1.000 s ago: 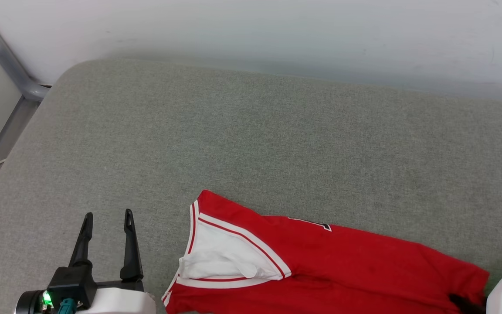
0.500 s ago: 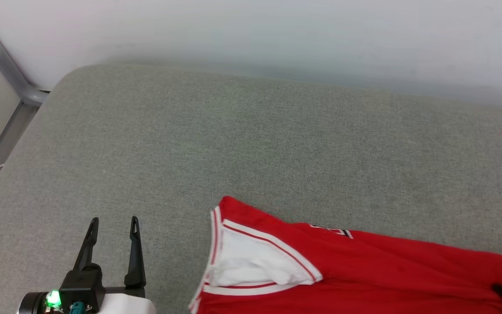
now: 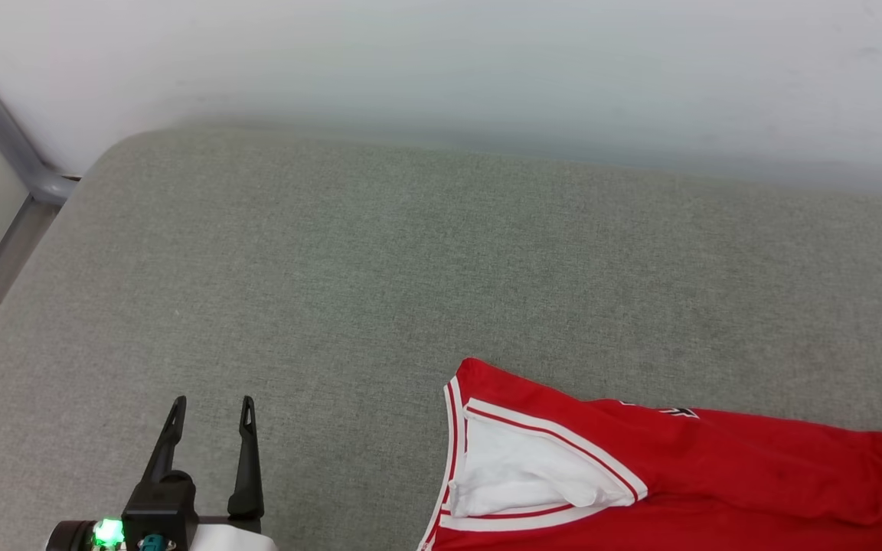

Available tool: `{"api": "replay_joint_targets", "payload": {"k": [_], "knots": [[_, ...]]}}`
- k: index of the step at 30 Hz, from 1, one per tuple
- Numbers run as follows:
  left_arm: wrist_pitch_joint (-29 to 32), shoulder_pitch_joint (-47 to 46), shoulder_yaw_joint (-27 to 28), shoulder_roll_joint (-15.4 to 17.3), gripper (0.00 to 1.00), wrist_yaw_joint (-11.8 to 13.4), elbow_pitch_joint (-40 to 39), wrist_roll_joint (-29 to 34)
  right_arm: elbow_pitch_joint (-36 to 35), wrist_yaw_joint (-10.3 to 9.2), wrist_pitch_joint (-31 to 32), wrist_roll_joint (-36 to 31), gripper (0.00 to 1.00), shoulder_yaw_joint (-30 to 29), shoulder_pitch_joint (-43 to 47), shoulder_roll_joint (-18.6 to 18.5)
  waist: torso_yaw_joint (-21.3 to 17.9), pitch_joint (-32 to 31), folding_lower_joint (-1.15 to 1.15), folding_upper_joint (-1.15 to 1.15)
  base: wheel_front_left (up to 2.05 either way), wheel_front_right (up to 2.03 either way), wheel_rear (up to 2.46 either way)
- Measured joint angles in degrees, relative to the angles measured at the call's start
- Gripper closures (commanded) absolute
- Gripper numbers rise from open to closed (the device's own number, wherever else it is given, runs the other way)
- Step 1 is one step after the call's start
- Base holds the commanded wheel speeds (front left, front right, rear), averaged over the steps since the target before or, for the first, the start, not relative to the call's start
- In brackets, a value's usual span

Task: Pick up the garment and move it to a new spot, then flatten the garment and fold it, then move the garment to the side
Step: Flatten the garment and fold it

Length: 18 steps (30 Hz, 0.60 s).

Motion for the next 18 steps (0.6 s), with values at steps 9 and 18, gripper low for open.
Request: {"api": "replay_joint_targets", "payload": {"k": [9, 18], "knots": [[0.0, 0.6, -0.31, -0.31, 0.0, -0.59, 1.03, 0.42, -18.62, -0.01, 3.81, 2.54, 1.0, 3.7, 3.0, 4.27, -0.95, -1.07, 0.0, 0.0, 0.0, 0.0, 0.0], [0.0, 0.3, -1.22, -0.76, 0.0, -0.97, 1.72, 0.85, -31.15, -0.01, 8.26, -1.29, 1.0, 13.12, 1.54, 8.91, -0.09, -0.81, 0.0, 0.0, 0.0, 0.0, 0.0]]}}
